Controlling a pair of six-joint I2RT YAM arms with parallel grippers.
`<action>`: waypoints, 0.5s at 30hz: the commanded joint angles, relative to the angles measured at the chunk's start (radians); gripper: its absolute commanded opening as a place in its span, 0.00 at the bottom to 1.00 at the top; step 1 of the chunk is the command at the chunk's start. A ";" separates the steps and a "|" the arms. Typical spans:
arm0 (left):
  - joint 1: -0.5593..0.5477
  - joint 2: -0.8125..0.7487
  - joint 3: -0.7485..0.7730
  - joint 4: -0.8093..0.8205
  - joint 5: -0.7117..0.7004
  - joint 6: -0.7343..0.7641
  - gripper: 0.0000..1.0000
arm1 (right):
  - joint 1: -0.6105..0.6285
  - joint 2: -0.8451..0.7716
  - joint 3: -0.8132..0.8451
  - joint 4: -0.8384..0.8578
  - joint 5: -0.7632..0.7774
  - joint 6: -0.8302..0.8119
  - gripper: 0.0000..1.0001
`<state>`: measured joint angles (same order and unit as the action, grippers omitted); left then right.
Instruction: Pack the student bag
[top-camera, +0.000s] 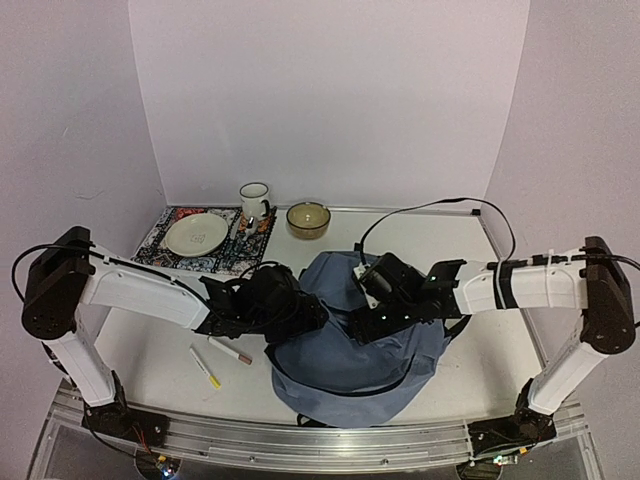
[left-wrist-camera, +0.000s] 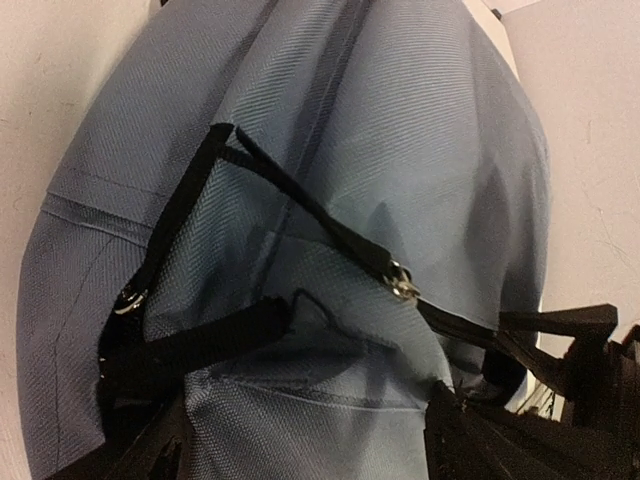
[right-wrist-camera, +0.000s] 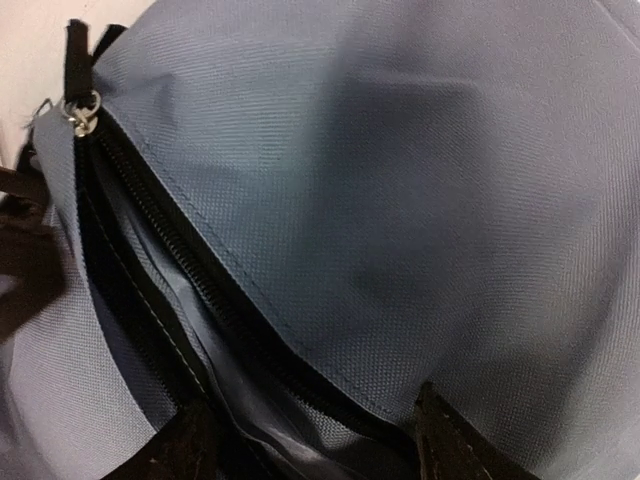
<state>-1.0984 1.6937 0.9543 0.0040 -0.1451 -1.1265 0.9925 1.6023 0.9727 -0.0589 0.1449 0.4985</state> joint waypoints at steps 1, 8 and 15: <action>0.015 0.050 0.068 0.063 0.044 -0.008 0.77 | 0.054 0.080 0.038 -0.033 -0.033 0.024 0.68; 0.018 0.095 0.048 0.065 0.038 0.003 0.52 | 0.056 0.049 0.109 -0.134 0.090 -0.025 0.69; 0.017 0.097 0.026 0.066 0.038 0.018 0.39 | 0.055 0.095 0.190 -0.231 0.240 -0.074 0.69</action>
<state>-1.0740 1.7644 0.9779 0.0381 -0.1492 -1.1173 1.0392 1.6456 1.0970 -0.1755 0.2847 0.4623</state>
